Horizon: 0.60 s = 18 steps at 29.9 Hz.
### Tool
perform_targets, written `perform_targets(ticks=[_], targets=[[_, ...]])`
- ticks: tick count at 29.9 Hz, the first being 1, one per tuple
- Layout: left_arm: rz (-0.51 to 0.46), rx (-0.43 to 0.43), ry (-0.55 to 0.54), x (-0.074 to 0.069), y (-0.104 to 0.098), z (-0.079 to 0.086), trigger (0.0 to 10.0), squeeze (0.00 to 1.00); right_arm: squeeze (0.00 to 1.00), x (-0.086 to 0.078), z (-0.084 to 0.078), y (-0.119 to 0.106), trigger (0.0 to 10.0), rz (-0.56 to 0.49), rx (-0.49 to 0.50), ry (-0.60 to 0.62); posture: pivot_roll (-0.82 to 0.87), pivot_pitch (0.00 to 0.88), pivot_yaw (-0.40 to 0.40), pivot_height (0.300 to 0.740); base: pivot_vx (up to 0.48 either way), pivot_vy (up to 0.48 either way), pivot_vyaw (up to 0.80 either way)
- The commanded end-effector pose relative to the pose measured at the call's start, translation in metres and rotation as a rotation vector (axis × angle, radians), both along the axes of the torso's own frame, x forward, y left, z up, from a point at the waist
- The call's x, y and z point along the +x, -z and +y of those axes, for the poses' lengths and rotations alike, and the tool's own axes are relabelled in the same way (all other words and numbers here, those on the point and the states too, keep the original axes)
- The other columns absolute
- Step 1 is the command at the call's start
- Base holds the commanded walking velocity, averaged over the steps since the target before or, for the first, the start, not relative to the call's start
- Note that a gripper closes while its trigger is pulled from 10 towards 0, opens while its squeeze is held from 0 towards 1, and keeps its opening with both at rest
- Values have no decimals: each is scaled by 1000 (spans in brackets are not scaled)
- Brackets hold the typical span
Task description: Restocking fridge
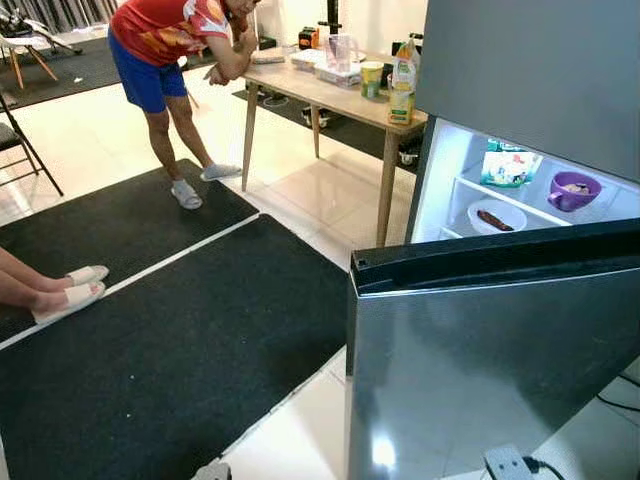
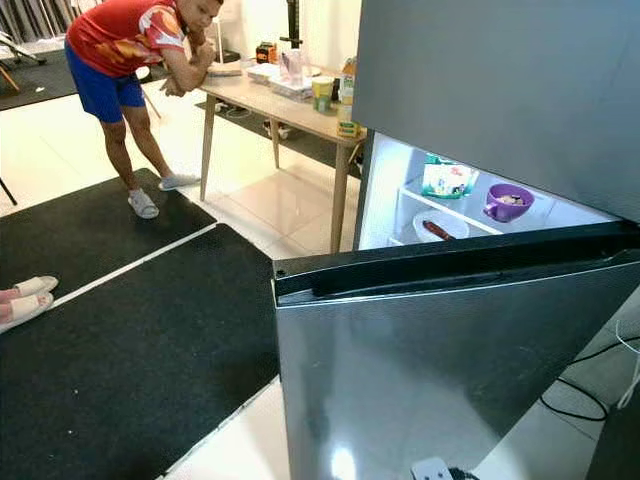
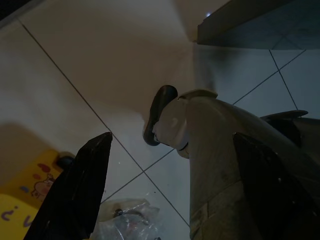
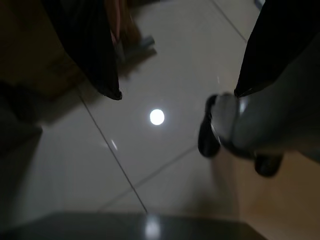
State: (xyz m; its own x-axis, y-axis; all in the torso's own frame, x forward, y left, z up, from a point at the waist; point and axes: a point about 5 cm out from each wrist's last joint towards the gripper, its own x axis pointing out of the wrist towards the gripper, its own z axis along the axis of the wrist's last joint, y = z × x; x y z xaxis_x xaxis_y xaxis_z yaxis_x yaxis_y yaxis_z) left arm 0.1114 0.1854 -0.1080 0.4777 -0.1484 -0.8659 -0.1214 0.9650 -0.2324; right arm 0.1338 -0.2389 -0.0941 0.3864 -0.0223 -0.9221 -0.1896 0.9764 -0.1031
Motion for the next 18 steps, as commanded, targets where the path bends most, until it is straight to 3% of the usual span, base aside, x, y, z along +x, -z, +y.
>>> perform_targets(ticks=[1, 18], targets=[[21, -6, 5, -5, 2, -1, 10000, 0, 0, -1, -1, 0, 10000, 7, -12, -7, -63, 0, -21, 740, 0, 0, 0], [22, -14, 8, -4, 1, 1, 10000, 0, 0, -11, 1, 4, 10000, 38, -16, -17, -61, 0, -16, 740, 297, 0, 0]])
